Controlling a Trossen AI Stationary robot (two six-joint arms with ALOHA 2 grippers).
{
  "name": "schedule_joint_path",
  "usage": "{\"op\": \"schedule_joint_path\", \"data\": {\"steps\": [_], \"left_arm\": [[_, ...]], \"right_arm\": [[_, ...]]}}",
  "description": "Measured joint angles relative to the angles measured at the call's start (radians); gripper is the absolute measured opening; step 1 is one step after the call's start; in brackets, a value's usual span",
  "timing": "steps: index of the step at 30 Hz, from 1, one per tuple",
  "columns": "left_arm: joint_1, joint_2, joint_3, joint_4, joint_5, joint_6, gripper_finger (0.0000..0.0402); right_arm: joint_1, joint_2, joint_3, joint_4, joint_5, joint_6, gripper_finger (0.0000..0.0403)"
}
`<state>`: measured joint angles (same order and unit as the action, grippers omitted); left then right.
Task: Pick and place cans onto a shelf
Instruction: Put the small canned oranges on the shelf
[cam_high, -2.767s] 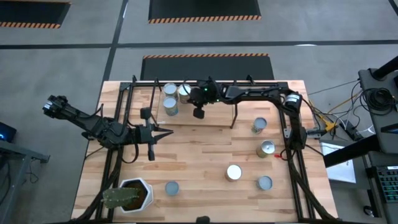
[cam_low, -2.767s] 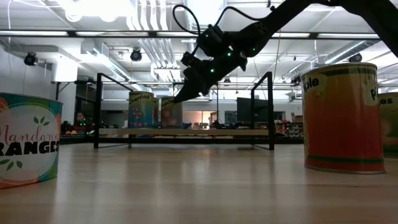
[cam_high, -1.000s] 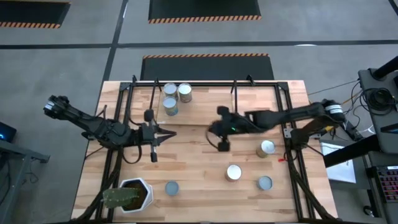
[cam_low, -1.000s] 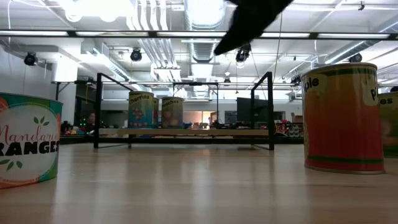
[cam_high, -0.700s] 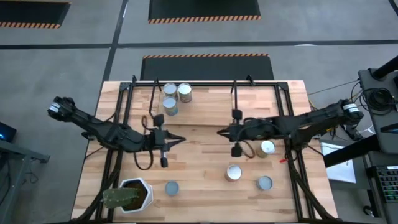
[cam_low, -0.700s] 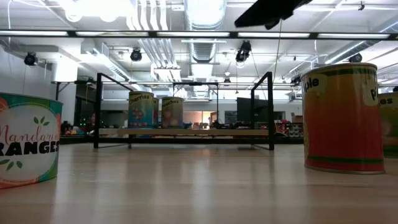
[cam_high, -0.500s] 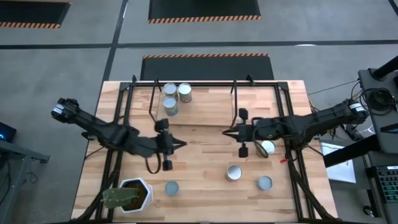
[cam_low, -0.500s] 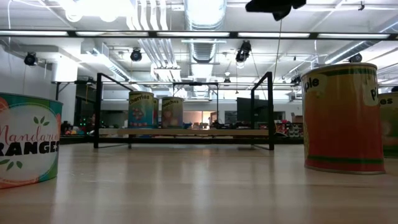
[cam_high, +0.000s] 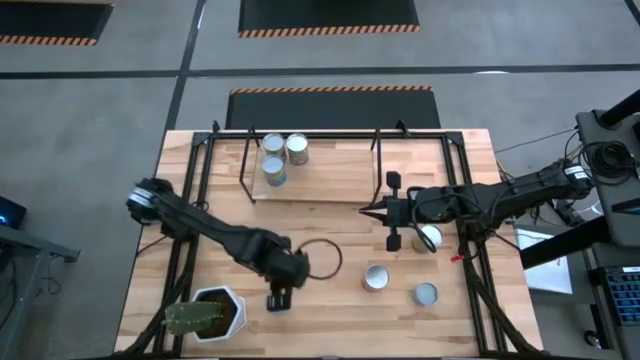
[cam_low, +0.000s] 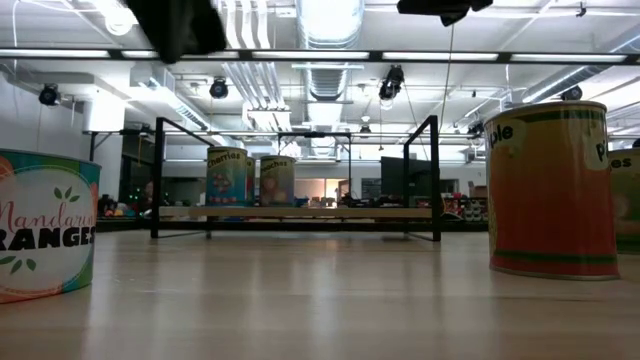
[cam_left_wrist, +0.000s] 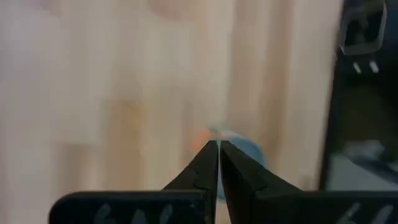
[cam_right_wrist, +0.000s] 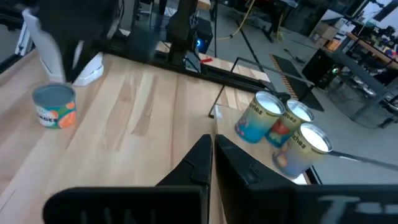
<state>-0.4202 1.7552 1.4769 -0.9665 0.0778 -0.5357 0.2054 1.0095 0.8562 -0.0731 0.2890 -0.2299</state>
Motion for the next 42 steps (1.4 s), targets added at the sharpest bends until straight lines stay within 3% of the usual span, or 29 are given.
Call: {"op": "schedule_joint_path", "data": {"steps": [4,9,12,17,25,30,34,42], "left_arm": [[-0.013,0.051,0.000,-0.001,0.145,-0.026,0.0000],[-0.048,0.066,0.000,0.018,0.156,-0.083,0.0004],[-0.064,0.066,-0.002,0.017,0.146,-0.138,0.0026],[-0.096,0.066,-0.023,0.016,0.119,-0.171,0.0099],[-0.130,0.066,-0.029,0.016,0.025,-0.202,0.0266],[-0.136,0.082,-0.031,0.020,-0.017,-0.226,0.0327],[-0.148,0.105,-0.032,0.035,-0.016,-0.242,0.0347],[-0.162,0.109,-0.034,0.035,-0.047,-0.275,0.0347]], "right_arm": [[0.000,-0.006,0.000,-0.026,0.000,-0.001,0.0009],[0.000,-0.007,0.000,-0.037,0.000,-0.010,0.0009],[0.000,-0.007,0.000,-0.041,0.000,-0.017,0.0009],[0.000,-0.007,0.000,-0.041,0.000,-0.019,0.0009],[0.000,-0.007,0.000,-0.041,0.000,-0.017,0.0009],[0.000,-0.007,0.000,-0.041,0.000,-0.017,0.0009],[0.000,-0.007,0.000,-0.042,0.000,-0.026,0.0009],[-0.001,-0.007,0.000,-0.033,0.000,-0.059,0.0009]]}}
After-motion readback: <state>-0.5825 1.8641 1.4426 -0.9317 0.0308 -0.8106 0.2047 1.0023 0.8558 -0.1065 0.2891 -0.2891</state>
